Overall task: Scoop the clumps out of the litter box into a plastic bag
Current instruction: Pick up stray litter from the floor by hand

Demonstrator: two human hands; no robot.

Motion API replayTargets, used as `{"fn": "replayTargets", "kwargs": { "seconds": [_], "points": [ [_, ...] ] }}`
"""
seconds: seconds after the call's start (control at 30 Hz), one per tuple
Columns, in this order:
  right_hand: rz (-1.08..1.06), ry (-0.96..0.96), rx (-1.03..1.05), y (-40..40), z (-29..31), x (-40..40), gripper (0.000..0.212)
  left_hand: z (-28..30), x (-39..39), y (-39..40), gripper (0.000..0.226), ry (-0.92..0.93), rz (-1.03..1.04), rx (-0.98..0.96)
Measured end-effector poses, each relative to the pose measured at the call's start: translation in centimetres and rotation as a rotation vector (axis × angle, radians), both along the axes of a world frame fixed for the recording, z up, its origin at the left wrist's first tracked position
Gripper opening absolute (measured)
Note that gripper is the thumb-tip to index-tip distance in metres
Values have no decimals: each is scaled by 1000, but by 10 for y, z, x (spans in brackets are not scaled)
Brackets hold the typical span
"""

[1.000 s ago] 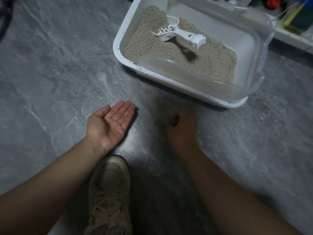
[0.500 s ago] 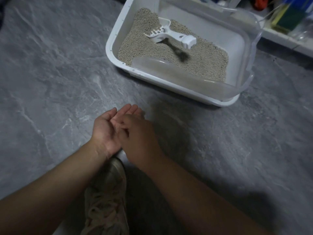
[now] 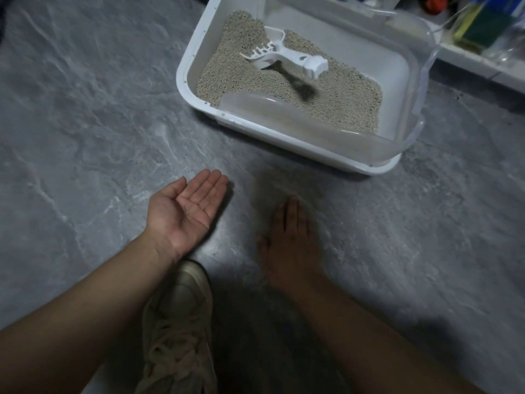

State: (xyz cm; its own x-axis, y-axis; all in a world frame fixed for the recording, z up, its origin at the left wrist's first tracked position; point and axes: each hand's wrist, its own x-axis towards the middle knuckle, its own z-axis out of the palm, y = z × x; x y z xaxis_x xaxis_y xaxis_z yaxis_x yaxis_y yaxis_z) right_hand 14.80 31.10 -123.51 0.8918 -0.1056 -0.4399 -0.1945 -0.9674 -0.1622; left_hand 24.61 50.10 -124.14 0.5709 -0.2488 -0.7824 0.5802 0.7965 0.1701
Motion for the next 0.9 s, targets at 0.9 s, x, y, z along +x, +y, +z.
{"fn": "replayTargets", "kwargs": {
  "seconds": [0.9],
  "points": [
    [183, 2, -36, 17, -5, 20, 58, 8, 3, 2, 43, -9, -10, 14]
  ]
}}
